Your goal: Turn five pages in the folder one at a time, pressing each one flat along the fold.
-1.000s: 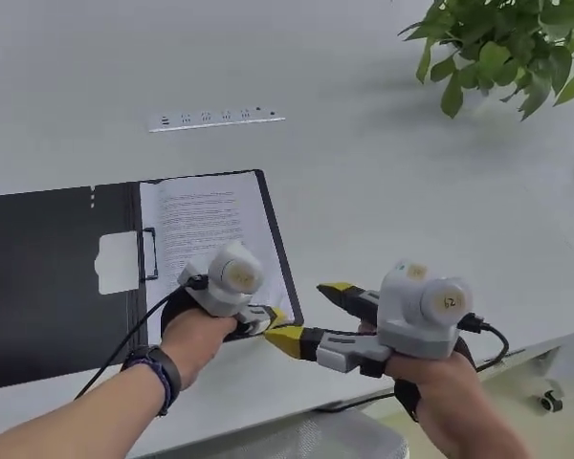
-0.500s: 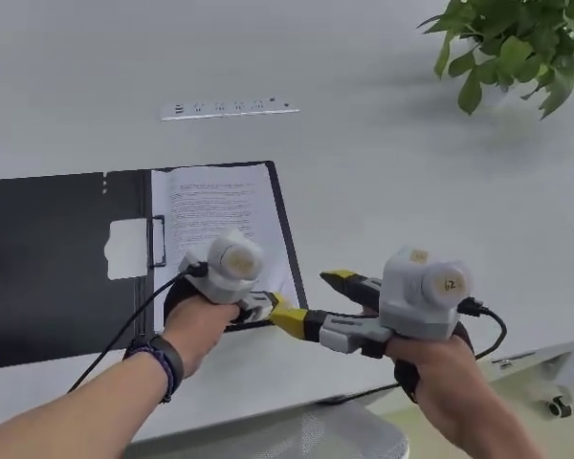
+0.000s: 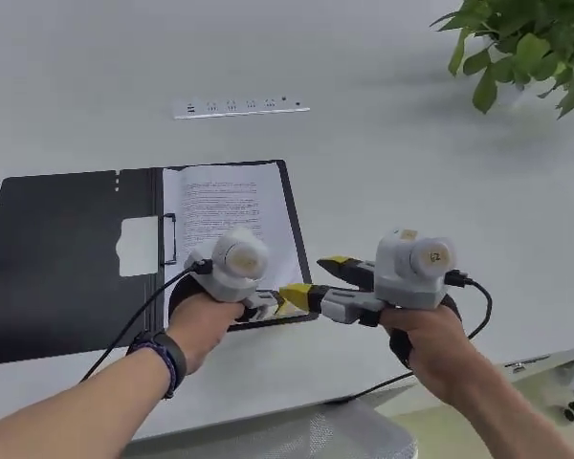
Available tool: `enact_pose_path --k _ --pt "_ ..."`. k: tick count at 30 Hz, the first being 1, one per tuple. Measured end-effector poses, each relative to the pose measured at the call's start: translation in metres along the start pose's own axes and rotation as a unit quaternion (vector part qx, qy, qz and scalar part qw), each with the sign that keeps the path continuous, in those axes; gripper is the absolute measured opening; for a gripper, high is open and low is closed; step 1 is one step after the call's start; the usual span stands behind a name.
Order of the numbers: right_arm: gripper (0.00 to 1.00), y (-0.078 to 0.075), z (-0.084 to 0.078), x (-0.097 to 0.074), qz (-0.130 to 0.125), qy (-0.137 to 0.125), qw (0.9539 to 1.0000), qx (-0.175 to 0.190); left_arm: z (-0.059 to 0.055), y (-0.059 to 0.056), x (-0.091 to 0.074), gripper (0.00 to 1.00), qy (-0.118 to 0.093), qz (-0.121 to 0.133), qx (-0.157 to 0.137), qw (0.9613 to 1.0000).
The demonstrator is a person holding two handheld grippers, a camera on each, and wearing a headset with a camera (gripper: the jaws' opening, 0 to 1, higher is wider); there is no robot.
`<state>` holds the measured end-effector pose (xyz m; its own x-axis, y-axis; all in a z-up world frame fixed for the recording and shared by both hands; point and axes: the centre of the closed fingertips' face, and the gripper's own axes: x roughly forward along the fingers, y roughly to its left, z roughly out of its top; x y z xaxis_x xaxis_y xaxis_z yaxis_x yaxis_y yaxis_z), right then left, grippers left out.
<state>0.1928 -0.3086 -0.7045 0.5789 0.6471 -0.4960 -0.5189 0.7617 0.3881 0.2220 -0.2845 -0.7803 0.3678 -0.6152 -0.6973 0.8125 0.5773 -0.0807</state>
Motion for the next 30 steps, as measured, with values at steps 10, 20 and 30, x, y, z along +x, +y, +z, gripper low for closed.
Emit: enact_pose_path --k 10,20,30 --pt "0.37 -0.026 -0.008 0.028 -0.004 0.009 0.9991 0.041 0.000 0.000 -0.001 0.56 -0.001 -0.001 -0.002 1.0000" --pt "0.35 -0.029 -0.009 0.050 0.012 0.014 0.9972 0.072 -0.002 0.000 -0.003 0.56 0.000 -0.004 -0.004 1.0000" --pt "0.35 -0.036 -0.006 0.049 0.007 -0.017 0.9920 0.125 -0.003 0.000 -0.004 0.56 -0.001 -0.006 -0.007 1.0000"
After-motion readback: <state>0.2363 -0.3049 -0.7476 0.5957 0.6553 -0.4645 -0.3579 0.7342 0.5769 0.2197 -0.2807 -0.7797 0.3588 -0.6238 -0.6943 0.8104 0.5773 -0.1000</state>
